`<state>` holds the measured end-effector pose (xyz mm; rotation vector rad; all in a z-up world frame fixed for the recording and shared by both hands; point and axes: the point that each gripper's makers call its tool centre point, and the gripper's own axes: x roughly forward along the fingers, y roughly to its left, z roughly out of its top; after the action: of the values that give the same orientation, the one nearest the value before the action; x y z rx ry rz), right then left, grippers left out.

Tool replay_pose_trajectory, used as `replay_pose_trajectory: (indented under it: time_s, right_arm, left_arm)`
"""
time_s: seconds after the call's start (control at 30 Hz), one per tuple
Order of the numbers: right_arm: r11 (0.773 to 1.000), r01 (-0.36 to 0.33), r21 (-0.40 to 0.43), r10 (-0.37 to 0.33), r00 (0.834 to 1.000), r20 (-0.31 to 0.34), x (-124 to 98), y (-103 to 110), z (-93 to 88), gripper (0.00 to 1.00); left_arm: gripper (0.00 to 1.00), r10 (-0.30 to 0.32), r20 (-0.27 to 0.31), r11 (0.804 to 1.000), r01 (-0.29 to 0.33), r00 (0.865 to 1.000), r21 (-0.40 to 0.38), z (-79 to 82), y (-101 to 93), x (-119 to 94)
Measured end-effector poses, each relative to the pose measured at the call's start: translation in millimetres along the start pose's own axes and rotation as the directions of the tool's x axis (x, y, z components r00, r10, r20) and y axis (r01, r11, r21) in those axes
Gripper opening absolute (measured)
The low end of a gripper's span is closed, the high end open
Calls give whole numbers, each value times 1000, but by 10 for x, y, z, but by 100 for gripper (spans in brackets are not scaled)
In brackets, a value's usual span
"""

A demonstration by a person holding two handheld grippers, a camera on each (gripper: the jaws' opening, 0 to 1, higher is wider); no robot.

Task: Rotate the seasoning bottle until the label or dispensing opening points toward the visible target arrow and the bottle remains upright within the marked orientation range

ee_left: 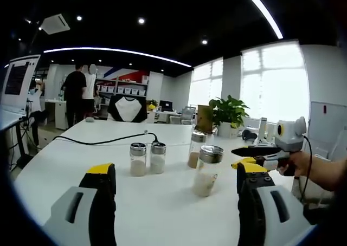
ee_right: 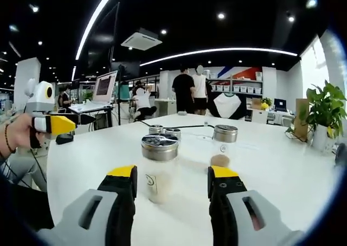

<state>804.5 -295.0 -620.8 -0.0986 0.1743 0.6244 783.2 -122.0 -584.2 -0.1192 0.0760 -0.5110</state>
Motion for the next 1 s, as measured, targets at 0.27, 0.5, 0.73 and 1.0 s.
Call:
replay_pose_trajectory:
  time_s: [0.27, 0.5, 0.73, 1.0]
  right_arm:
    - [998, 62, 5, -62, 998, -15, -262, -142, -113, 55]
    - [992, 122, 13, -122, 993, 1, -536, -306, -148, 55]
    - [985, 163, 49, -163, 987, -7, -679, -429, -247, 55]
    - [980, 192, 48, -192, 981, -13, -736, -478, -259, 55]
  left_arm:
    - [98, -15, -4, 1000, 15, 1000, -3, -44, -77, 9]
    - [98, -34, -10, 999, 34, 999, 8, -70, -118, 28]
    - [98, -41, -6, 999, 41, 999, 7, -71, -144, 38]
    - [98, -34, 2, 999, 34, 999, 3, -69, -135, 42]
